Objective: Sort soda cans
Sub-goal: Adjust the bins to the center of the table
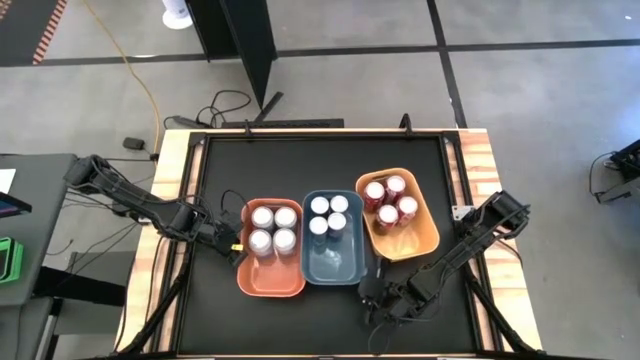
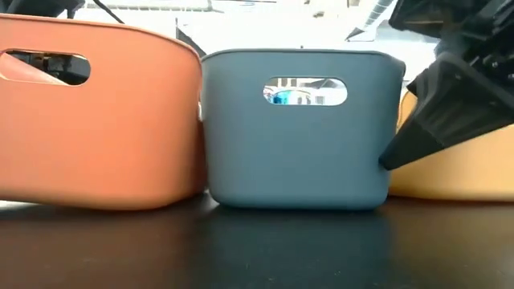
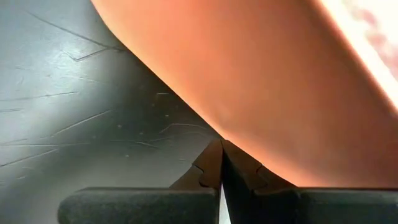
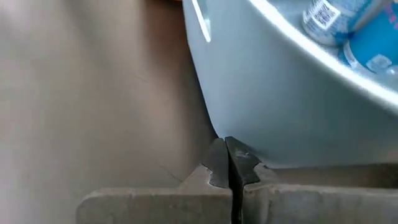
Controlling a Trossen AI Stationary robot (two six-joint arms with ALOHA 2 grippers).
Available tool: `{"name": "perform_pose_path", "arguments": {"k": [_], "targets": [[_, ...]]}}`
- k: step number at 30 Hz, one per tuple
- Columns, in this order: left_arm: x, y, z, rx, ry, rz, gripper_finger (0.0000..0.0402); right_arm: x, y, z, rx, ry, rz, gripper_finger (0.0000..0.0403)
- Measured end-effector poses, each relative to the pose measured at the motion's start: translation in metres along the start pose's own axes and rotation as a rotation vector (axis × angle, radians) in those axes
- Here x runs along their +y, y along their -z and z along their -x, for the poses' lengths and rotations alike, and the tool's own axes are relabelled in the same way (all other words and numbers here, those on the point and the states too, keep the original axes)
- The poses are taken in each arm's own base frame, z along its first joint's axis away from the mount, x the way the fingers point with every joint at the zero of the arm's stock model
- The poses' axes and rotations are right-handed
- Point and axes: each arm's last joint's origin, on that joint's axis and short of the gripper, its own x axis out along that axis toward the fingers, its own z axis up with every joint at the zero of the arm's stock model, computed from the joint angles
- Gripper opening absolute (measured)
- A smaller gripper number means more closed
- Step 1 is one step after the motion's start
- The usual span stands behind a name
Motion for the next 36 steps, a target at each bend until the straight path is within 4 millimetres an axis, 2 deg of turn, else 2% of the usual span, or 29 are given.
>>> {"name": "perform_pose_path", "arguments": {"k": [11,17,22,26,32,36], "targets": [[0.001,0.0,-0.003,-0.026,-0.041,0.006,0.0,-0.006,-0.001,-0.003,0.005,0.041,-0.077,0.0],[0.005,0.001,-0.008,-0.026,-0.113,-0.006,0.0,0.005,0.005,0.007,0.013,-0.032,0.015,0.0],[0.005,0.001,-0.008,-0.028,-0.131,-0.009,0.0,0.015,0.007,0.033,0.056,-0.184,0.061,0.0],[0.006,0.001,-0.008,-0.029,-0.136,-0.013,0.0,0.017,0.0,0.067,-0.009,-0.254,0.087,0.0],[0.007,0.001,-0.008,-0.031,-0.144,-0.026,0.0,0.004,-0.018,0.118,-0.216,-0.075,0.164,0.0],[0.007,0.001,-0.008,-0.035,-0.147,-0.027,0.0,-0.018,-0.028,0.131,-0.229,0.071,0.188,0.0]]}}
